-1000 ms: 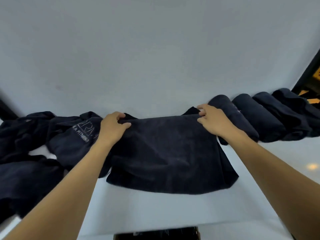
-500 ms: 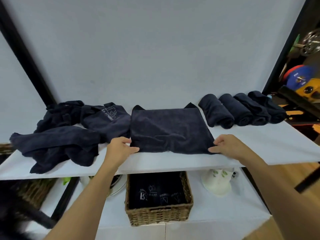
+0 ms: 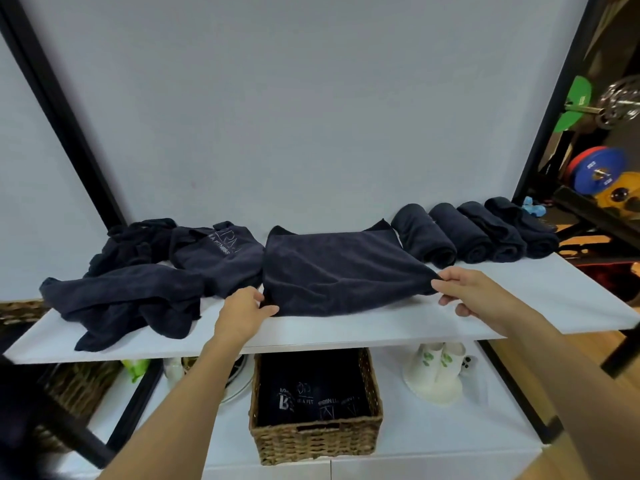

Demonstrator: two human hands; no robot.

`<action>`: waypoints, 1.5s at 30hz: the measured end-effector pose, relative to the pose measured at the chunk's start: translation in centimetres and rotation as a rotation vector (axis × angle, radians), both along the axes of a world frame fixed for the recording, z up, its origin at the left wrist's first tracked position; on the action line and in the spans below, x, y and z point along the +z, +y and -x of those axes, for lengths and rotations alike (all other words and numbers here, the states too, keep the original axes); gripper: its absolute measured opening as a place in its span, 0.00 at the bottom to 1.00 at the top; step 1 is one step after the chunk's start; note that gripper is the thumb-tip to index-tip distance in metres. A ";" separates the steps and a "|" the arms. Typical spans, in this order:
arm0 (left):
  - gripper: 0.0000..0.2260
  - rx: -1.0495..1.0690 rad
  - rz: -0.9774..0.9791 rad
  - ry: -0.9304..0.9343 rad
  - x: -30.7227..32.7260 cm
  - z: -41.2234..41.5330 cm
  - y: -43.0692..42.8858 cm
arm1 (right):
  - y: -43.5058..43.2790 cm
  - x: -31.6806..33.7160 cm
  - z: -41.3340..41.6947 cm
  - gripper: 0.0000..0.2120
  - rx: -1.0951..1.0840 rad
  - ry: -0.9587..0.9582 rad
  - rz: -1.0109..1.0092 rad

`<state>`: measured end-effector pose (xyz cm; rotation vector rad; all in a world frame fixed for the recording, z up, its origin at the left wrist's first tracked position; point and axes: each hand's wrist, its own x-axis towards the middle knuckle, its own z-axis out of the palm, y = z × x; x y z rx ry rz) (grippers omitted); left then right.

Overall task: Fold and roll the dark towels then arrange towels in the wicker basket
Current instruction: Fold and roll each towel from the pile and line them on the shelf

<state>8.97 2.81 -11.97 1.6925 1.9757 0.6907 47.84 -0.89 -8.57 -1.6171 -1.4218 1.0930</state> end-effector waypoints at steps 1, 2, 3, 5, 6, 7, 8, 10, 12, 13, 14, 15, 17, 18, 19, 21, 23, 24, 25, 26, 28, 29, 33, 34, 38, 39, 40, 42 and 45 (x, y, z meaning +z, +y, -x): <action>0.09 -0.018 -0.001 0.030 0.0 -0.2 -0.1 | -0.1 -0.1 -0.1 0.11 0.007 -0.003 0.010; 0.06 -0.036 -0.007 0.037 0.1 -0.2 -0.4 | -0.2 -0.4 -0.1 0.10 0.008 -0.010 0.022; 0.05 -0.058 -0.031 0.020 0.1 -0.2 -0.6 | -0.3 -0.7 -0.2 0.09 0.009 -0.020 0.034; 0.05 -0.083 -0.062 -0.108 0.2 -0.1 -1.2 | -0.6 -1.0 -0.4 0.08 0.009 -0.047 0.049; 0.05 -0.066 -0.064 -0.241 0.5 0.0 -1.6 | -0.8 -0.9 -0.4 0.07 0.010 -0.063 0.046; 0.06 -0.038 -0.063 -0.402 1.2 0.2 -2.1 | -0.9 -0.6 -0.4 0.07 0.008 -0.070 0.028; 0.07 -0.008 -0.066 -0.557 2.1 0.4 -2.3 | -1.0 0.0 -0.3 0.06 0.001 -0.057 -0.008; 0.05 0.019 -0.094 -0.766 4.9 0.8 -2.4 | -0.6 2.5 0.1 0.04 -0.025 0.025 -0.112; 0.03 0.039 -0.158 -0.876 8.4 1.3 -1.7 | 0.4 6.0 0.7 0.04 -0.086 0.121 -0.203; 0.04 0.050 -0.194 -0.913 10.3 1.4 -1.3 | 1.0 8.0 1.1 0.05 -0.122 0.166 -0.243; 0.05 0.057 -0.231 -0.934 12.1 1.4 -0.8 | 1.5 10.0 1.5 0.05 -0.154 0.208 -0.284; 0.05 0.065 -0.263 -0.954 14.0 1.3 -0.5 | 1.9 12.0 1.8 0.05 -0.176 0.244 -0.329; 0.08 0.087 -0.329 -1.009 17.6 1.0 0.1 | 2.4 15.7 2.3 0.06 -0.182 0.316 -0.411; 0.09 0.090 -0.360 -1.041 19.3 0.9 0.3 | 2.5 17.3 2.6 0.06 -0.181 0.374 -0.437; 0.09 0.082 -0.383 -1.077 20.9 0.7 0.3 | 2.6 18.8 2.7 0.05 -0.183 0.458 -0.453; 0.08 0.019 -0.413 -1.170 23.4 0.6 0.1 | 2.9 21.1 2.7 0.04 -0.172 0.670 -0.476; 0.06 -0.100 -0.433 -1.260 25.2 0.6 -0.4 | 3.2 22.7 2.6 0.08 -0.111 0.767 -0.514; 0.05 -0.156 -0.442 -1.263 25.9 0.5 -0.7 | 3.2 23.3 2.6 0.11 -0.085 0.749 -0.538; 0.04 -0.188 -0.453 -1.243 26.5 0.5 -0.9 | 3.1 23.9 2.6 0.12 -0.071 0.708 -0.564; 0.03 -0.190 -0.470 -1.210 27.0 0.4 -1.1 | 3.0 24.3 2.6 0.14 -0.065 0.659 -0.587; 0.03 -0.125 -0.513 -1.141 27.7 0.5 -1.3 | 2.8 24.8 2.4 0.14 -0.079 0.575 -0.623; 0.03 -0.092 -0.534 -1.112 27.9 0.6 -1.4 | 2.6 25.1 2.2 0.12 -0.103 0.537 -0.637; 0.05 -0.043 -0.596 -1.045 28.4 1.3 -1.4 | 1.9 26.0 1.4 0.07 -0.205 0.390 -0.645; 0.05 -0.043 -0.613 -1.037 28.5 1.5 -1.5 | 1.8 26.2 1.3 0.06 -0.223 0.342 -0.635; 0.07 -0.073 -0.640 -1.036 29.0 2.1 -1.6 | 1.4 26.6 1.4 0.05 -0.263 0.286 -0.642; 0.08 -0.082 -0.644 -1.033 29.0 2.2 -1.7 | 1.3 26.7 1.5 0.04 -0.256 0.306 -0.652; 0.08 -0.094 -0.644 -1.029 29.1 2.3 -1.7 | 1.2 26.8 1.7 0.04 -0.251 0.327 -0.659; 0.09 -0.133 -0.644 -1.014 29.2 2.5 -1.8 | 1.3 26.9 1.7 0.03 -0.242 0.378 -0.668; 0.11 -0.178 -0.656 -0.941 29.6 3.2 -1.7 | 1.8 27.2 1.4 0.06 -0.192 0.491 -0.662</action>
